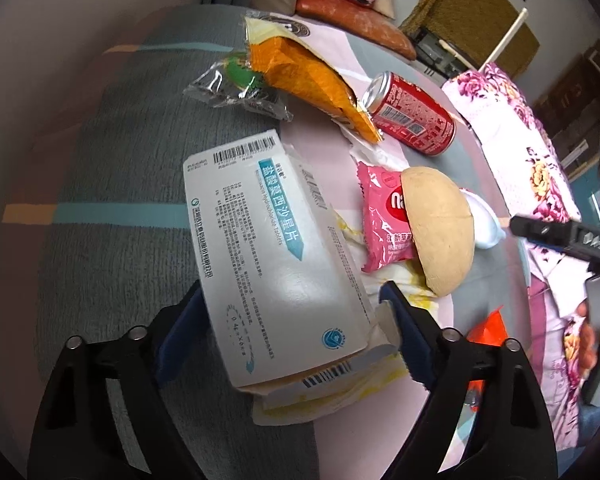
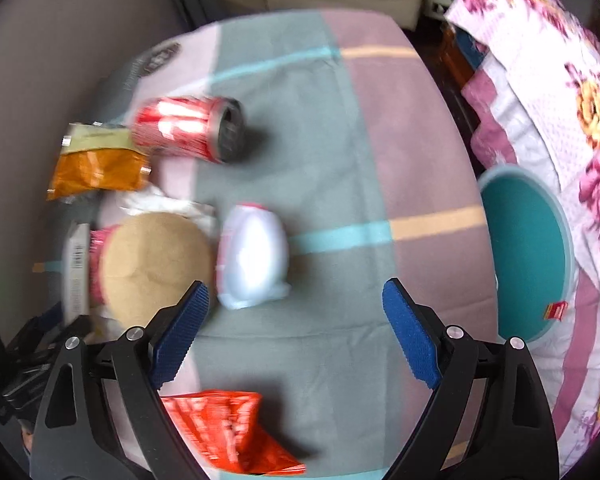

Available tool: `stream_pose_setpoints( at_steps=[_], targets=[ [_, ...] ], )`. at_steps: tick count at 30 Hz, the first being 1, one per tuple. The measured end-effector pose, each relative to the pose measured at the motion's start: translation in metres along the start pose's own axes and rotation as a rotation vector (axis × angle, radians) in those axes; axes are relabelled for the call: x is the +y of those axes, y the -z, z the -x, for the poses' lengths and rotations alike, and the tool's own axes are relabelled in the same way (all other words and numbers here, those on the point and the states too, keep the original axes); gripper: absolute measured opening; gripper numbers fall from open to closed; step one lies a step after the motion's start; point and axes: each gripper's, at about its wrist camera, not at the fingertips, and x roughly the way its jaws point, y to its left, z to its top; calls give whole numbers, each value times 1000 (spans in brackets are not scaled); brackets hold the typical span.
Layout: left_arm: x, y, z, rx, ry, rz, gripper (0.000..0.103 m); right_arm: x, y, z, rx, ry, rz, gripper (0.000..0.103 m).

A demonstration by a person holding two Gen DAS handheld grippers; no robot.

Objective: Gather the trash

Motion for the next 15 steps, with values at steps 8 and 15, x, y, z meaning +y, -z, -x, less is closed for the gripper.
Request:
stream_pose_setpoints(
  at_steps=[8, 15],
  targets=[
    [25, 0, 14, -32, 33, 25, 77, 84, 18, -5, 13, -37, 274, 84],
    [50, 4, 24, -35, 27, 52, 77, 118, 30, -34, 56, 40, 394, 84]
  ],
)
